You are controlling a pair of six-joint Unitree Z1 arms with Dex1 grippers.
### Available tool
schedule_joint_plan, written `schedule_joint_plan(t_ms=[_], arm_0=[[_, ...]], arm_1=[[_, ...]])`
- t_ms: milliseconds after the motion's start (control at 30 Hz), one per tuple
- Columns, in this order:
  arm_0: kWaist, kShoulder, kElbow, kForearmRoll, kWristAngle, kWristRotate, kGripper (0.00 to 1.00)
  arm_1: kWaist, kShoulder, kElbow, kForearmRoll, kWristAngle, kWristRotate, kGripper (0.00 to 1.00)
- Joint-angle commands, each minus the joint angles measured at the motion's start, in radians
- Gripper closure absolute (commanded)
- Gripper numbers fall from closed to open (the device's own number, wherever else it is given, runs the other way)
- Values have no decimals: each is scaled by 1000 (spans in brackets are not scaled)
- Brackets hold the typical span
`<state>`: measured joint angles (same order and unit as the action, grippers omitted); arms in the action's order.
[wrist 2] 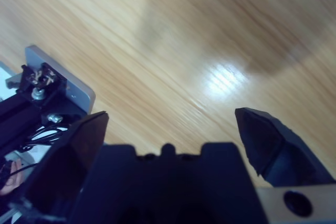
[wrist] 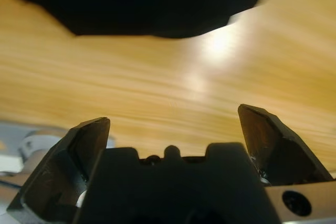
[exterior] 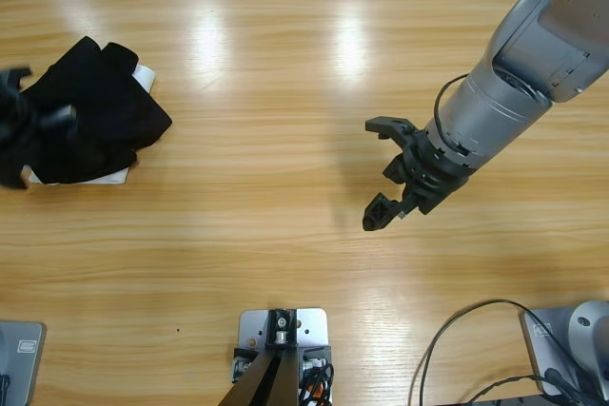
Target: Fold clothes
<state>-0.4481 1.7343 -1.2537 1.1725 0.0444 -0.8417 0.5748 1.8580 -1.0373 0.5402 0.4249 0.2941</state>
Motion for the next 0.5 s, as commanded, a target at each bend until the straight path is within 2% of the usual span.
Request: schedule_joint_plan(t_ms=[33,167,400,500], arm_0=[[-35,-178,354,-338,98,13,23],[-35,-62,378,-428,164,35,3],[-24,112,385,-528,171,78,0],[59,119,384,-551,188,91,0]], arm_1=[[11,10,62,-36,21,11,0],[11,20,49,-36,25,11,0],[11,31,58,-36,26,13,0],[8,46,45,-36,29,13,0]])
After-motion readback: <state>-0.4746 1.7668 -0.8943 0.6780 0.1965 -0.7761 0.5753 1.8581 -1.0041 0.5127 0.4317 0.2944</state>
